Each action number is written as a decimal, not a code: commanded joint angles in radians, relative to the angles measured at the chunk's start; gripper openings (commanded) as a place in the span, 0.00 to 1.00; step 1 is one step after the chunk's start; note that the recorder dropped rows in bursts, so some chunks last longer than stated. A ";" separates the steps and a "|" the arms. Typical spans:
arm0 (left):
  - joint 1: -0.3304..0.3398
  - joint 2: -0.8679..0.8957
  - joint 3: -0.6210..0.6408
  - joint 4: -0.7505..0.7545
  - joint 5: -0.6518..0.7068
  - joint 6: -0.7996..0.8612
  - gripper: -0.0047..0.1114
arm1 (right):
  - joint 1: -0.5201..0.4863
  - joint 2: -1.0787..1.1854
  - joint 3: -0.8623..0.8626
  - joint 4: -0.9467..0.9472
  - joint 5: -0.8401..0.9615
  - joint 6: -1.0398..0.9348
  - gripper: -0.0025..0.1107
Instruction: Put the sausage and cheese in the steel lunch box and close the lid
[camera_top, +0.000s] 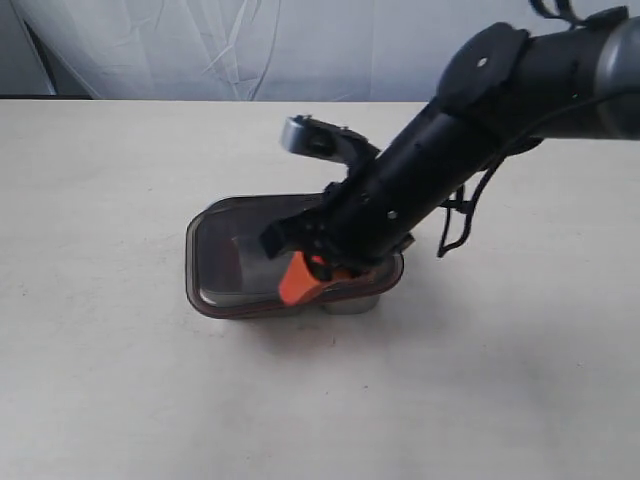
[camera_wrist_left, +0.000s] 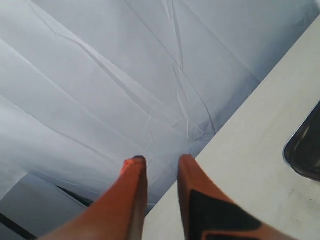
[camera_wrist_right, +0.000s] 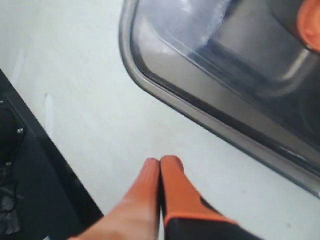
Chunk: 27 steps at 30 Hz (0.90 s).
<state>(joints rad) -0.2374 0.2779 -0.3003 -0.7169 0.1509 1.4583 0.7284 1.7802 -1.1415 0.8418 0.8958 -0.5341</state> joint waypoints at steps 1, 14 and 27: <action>-0.004 -0.004 0.004 0.031 -0.017 -0.017 0.23 | 0.140 -0.008 0.001 -0.011 -0.264 0.040 0.02; -0.004 -0.004 0.004 0.088 -0.024 -0.020 0.23 | 0.328 0.083 -0.002 -0.219 -0.428 0.190 0.02; -0.004 -0.004 0.004 0.085 -0.022 -0.020 0.23 | 0.344 0.169 -0.002 -0.227 -0.535 0.198 0.02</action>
<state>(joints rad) -0.2374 0.2779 -0.3003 -0.6286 0.1398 1.4496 1.0706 1.9482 -1.1415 0.6155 0.4091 -0.3368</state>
